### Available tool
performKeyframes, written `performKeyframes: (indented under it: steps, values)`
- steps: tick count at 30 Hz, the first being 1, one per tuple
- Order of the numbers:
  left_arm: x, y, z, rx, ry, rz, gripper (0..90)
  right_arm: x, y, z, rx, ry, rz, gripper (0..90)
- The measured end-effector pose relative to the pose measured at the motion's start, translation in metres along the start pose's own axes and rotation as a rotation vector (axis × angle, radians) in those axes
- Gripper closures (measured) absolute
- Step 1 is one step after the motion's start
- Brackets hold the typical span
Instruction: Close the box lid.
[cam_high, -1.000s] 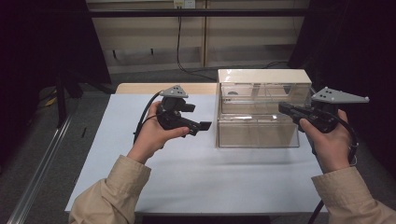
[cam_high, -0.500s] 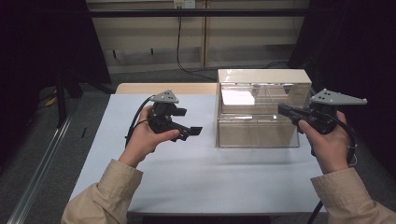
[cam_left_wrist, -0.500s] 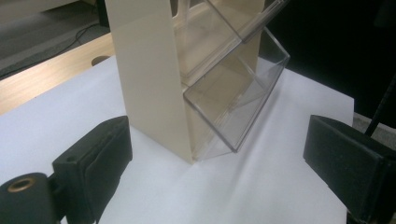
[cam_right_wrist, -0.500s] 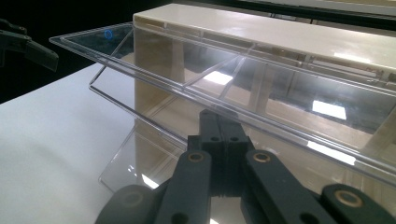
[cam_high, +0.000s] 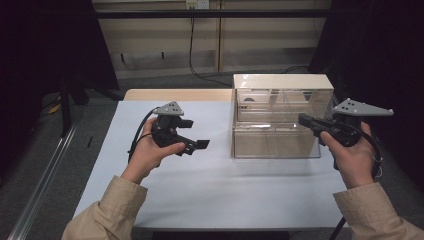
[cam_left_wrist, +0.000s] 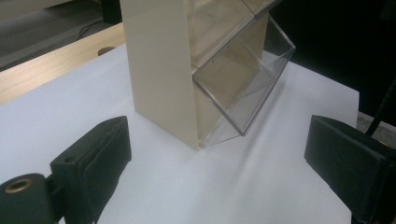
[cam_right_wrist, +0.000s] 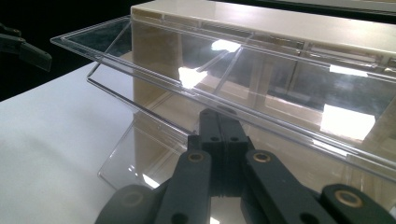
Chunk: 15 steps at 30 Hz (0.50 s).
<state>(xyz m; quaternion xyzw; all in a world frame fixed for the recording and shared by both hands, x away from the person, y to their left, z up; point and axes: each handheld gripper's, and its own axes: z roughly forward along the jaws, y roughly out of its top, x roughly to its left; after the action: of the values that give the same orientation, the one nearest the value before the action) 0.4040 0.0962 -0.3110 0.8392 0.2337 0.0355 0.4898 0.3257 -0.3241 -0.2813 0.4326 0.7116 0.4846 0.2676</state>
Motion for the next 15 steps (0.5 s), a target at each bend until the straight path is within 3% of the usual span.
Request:
performKeyframes:
  steps: [15]
  values:
    - [0.004,-0.016,-0.003,0.004,0.01,-0.007,7.1,-0.003,-0.009,0.0,0.008,-0.002,0.008,90.0]
